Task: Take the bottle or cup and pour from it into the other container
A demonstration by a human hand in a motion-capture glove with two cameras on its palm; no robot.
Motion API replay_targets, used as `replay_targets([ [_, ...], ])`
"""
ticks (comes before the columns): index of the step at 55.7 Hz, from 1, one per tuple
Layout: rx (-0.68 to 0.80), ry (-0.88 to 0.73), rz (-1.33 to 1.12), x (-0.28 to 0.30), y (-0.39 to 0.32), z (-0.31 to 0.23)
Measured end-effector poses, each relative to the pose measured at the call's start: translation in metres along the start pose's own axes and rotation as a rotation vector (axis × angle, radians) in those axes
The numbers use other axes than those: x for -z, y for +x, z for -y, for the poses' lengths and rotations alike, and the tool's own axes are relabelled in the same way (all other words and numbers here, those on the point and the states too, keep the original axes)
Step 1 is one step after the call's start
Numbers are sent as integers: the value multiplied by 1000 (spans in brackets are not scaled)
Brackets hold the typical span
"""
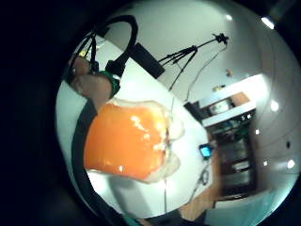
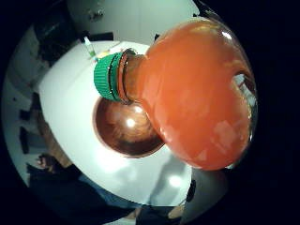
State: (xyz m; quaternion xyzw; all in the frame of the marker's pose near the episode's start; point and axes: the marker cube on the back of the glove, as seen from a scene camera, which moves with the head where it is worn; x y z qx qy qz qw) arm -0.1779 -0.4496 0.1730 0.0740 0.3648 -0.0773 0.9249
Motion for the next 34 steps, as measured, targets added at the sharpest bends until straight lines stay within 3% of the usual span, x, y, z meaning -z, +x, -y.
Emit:
replay_targets([
  [3,125,24,-118,1,-12,-4],
  [12,263,31,-331,-6,-33,16],
  [27,296,18,-351,-16,-25,38],
  [34,261,-7,-313,-6,-45,5],
])
